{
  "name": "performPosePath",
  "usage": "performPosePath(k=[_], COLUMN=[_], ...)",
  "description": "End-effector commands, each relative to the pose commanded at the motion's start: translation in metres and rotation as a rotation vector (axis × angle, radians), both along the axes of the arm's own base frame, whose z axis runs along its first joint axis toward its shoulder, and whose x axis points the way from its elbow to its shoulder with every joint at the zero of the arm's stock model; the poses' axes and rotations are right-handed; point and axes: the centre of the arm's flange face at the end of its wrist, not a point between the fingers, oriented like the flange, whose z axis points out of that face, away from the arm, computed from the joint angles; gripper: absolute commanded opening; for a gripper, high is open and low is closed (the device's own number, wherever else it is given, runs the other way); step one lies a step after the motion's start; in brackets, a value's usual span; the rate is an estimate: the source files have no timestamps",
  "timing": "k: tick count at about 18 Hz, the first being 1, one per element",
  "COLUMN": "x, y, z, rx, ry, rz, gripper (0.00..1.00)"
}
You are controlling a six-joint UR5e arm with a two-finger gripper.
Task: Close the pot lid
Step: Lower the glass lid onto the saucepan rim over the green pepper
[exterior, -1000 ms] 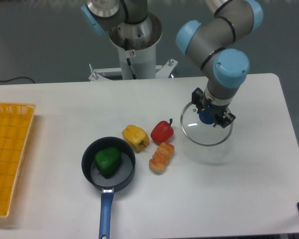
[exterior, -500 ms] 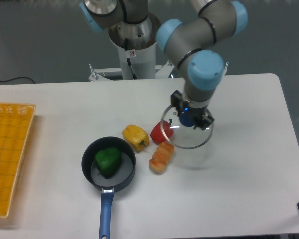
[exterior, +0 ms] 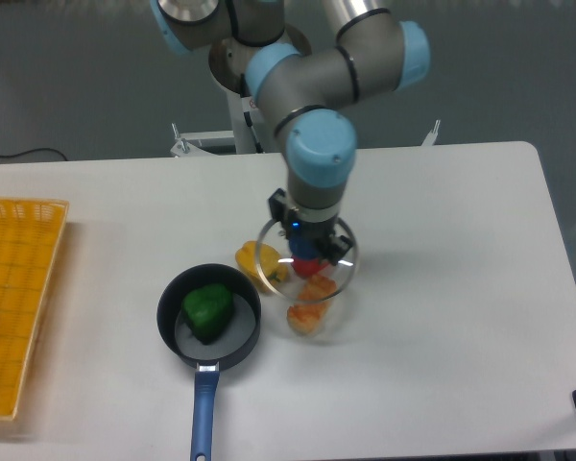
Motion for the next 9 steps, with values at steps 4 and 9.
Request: performPosePath(k=[4, 9], x=[0.023, 0.046], y=[0.019, 0.040], z=[0.001, -0.003], rx=[0.020, 0.036], ry=[0.019, 0.032], rz=[-0.002, 0.018], gripper=[0.44, 0.44])
